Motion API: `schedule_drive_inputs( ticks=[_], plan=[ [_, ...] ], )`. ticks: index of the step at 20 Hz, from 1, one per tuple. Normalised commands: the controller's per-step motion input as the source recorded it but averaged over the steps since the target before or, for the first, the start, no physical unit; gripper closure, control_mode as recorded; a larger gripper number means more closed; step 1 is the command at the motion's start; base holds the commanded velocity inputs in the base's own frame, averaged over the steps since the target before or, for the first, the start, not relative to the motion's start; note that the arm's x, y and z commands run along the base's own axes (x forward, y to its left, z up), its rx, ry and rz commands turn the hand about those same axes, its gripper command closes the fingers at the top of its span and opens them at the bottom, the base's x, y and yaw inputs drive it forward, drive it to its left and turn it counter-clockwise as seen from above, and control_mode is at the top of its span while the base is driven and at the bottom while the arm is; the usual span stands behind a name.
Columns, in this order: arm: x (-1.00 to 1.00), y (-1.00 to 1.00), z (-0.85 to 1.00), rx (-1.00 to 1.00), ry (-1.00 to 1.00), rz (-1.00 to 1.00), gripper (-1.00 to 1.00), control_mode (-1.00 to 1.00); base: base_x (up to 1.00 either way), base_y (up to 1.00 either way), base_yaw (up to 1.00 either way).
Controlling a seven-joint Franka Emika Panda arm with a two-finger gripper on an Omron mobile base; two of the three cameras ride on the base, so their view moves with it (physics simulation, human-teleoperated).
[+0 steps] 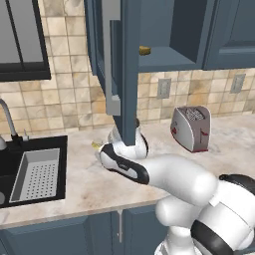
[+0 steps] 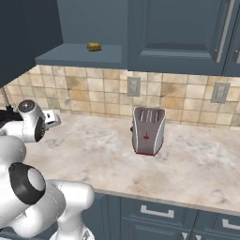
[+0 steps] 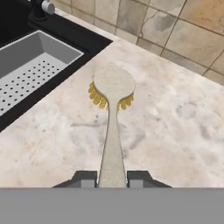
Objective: Locate and retrieve the sponge and dish brush from the cabinet. Place them next to the sink.
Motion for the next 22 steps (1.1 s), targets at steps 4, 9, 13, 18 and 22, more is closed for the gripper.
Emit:
schedule_drive_inputs(
  ticks=[4, 9, 13, 18, 22],
  plan=[
    [0.41, 0.27, -0.28, 0.00, -0.03, 0.07, 1.00, -1.00, 0.00, 0.00, 0.00],
    [0.40, 0.26, -0.22, 0.00, 0.00, 0.06, 1.00, -1.00, 0.00, 0.00, 0.00],
    [0.33, 0.31, -0.22, 0.00, 0.01, 0.01, 1.00, -1.00, 0.00, 0.00, 0.00],
    [0.35, 0.32, -0.25, 0.00, 0.01, 0.00, 1.00, -1.00, 0.00, 0.00, 0.00],
    [0.35, 0.32, -0.19, 0.00, 0.00, 0.00, 1.00, -1.00, 0.00, 0.00, 0.00]
  ],
)
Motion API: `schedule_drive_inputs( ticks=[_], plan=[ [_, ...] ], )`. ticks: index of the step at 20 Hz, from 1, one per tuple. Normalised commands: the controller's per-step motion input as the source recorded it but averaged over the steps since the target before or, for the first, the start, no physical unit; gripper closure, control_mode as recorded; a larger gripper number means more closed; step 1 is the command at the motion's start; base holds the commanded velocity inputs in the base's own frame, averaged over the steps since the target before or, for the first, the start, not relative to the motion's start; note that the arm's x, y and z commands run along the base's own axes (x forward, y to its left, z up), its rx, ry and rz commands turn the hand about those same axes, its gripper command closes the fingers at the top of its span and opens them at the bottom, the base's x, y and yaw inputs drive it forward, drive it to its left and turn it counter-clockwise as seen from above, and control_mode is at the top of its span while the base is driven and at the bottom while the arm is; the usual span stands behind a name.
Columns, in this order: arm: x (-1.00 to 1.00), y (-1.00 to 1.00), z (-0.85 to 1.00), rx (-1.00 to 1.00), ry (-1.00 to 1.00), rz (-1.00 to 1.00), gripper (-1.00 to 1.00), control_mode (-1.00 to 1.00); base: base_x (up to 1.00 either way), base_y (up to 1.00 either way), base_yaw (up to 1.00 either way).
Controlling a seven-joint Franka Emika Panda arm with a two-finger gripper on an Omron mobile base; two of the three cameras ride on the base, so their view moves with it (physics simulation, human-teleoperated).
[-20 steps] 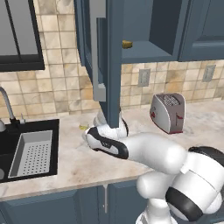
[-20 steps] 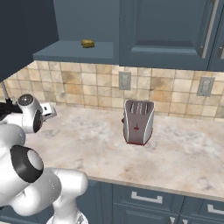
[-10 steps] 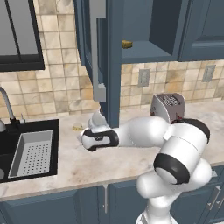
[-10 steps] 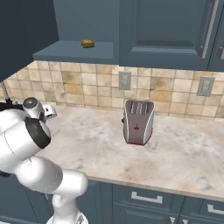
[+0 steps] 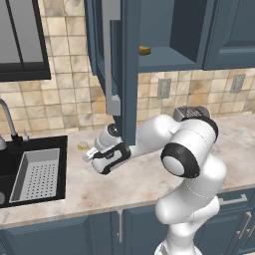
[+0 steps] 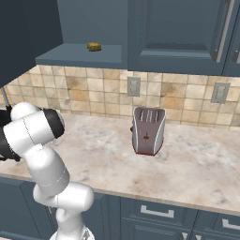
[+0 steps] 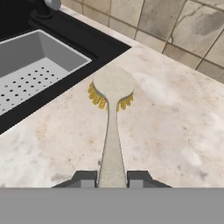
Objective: Locate and retrieve the sponge and dish brush from the cabinet. Place them next to the sink.
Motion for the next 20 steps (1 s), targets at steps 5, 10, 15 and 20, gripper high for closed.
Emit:
schedule_drive_inputs(
  ticks=[5, 10, 15, 20],
  plan=[
    [0.27, 0.31, -0.15, 0.00, 0.00, 0.00, 1.00, -1.00, 0.00, 0.00, 0.00],
    [0.19, 0.33, -0.16, 0.00, 0.00, 0.00, -1.00, -1.00, 0.00, 0.00, 0.00],
    [0.10, 0.23, -0.13, 0.00, 0.00, 0.00, -1.00, -1.00, 0.00, 0.00, 0.00],
    [0.03, 0.09, -0.04, 0.00, 0.01, 0.00, -1.00, -1.00, 0.00, 0.00, 0.00]
  ],
)
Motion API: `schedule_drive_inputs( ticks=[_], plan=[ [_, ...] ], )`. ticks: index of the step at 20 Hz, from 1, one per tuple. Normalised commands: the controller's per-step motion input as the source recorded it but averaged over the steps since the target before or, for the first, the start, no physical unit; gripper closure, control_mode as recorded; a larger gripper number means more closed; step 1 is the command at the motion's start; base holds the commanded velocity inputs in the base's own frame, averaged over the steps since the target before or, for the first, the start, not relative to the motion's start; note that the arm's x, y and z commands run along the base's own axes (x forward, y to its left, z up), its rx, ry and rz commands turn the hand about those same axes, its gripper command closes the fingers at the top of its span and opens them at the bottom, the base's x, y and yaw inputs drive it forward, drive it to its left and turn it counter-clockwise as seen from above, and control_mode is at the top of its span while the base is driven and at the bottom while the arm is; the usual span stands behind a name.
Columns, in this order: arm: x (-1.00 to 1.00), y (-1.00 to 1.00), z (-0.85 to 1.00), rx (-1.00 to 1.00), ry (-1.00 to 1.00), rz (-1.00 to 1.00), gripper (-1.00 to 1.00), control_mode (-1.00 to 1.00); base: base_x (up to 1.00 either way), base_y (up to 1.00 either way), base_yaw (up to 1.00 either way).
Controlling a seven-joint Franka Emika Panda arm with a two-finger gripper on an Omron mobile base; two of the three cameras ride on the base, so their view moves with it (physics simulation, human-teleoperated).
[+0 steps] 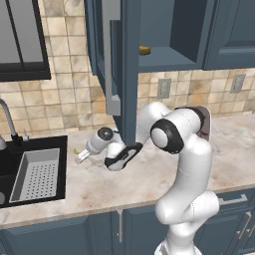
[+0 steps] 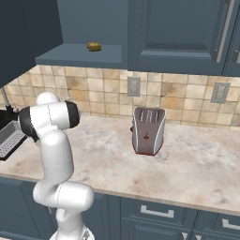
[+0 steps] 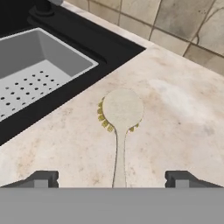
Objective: Locate and retrieve the sponge and dish brush from the cabinet. Place them next to the sink.
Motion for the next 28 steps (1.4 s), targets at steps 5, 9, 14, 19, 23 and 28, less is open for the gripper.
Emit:
schedule_drive_inputs(
  ticks=[5, 9, 14, 19, 23, 28],
  plan=[
    [0.00, -0.17, 0.09, 0.00, 0.05, -0.01, -1.00, -1.00, 0.00, 0.00, 0.00],
    [-0.02, -0.27, 0.38, 0.00, 0.09, -0.04, -1.00, -1.00, 0.00, 0.00, 0.00],
    [-0.02, -0.18, 0.68, -0.04, 0.08, -0.06, -1.00, -1.00, 0.00, 0.00, 0.00],
    [-0.02, -0.09, 0.75, -0.04, 0.11, -0.06, -1.00, -1.00, 0.00, 0.00, 0.00],
    [0.00, -0.12, 0.66, -0.09, 0.17, -0.07, -1.00, -1.00, 0.00, 0.00, 0.00],
    [0.03, -0.21, 0.52, -0.14, 0.15, -0.09, -1.00, -1.00, 0.00, 0.00, 0.00]
  ],
)
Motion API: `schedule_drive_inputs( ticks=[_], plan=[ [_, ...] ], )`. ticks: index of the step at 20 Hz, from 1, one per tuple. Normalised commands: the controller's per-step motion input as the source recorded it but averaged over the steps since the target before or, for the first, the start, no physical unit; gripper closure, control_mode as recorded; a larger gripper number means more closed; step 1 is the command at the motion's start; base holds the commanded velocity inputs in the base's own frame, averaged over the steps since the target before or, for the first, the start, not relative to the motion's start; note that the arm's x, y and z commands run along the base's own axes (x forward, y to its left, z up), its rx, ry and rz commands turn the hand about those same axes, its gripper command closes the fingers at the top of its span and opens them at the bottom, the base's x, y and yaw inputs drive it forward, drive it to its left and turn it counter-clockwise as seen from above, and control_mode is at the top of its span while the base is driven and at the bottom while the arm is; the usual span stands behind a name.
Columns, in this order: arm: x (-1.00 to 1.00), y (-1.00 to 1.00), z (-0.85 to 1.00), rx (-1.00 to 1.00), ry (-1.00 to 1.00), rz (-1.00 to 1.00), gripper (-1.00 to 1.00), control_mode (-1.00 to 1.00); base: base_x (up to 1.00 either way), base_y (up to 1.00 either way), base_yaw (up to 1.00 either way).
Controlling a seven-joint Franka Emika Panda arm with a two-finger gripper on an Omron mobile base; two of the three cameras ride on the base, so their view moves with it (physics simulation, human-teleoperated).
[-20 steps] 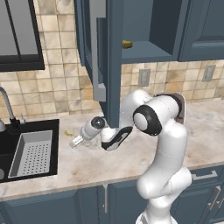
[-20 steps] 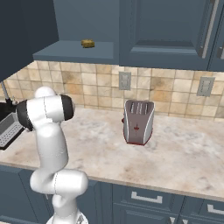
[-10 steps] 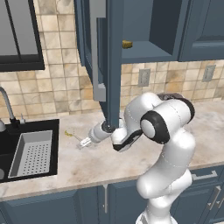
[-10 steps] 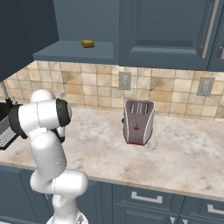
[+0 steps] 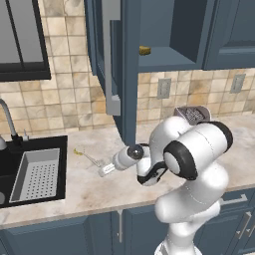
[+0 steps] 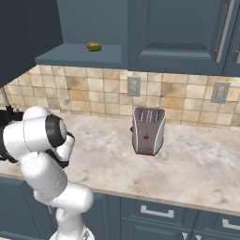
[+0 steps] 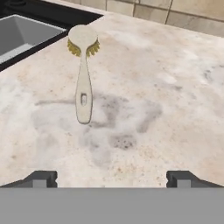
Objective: Locate and retrieve the sponge and dish brush from the cabinet. Place them next to the sink.
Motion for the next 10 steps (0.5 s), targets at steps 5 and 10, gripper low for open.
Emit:
schedule_drive_inputs(
  ticks=[5, 10],
  plan=[
    [0.00, -0.16, 0.68, -0.16, 0.14, -0.12, -1.00, -1.00, 0.00, 0.00, 0.00],
    [0.06, -0.08, 0.66, -0.14, 0.21, -0.11, -1.00, -1.00, 0.00, 0.00, 0.00]
  ],
)
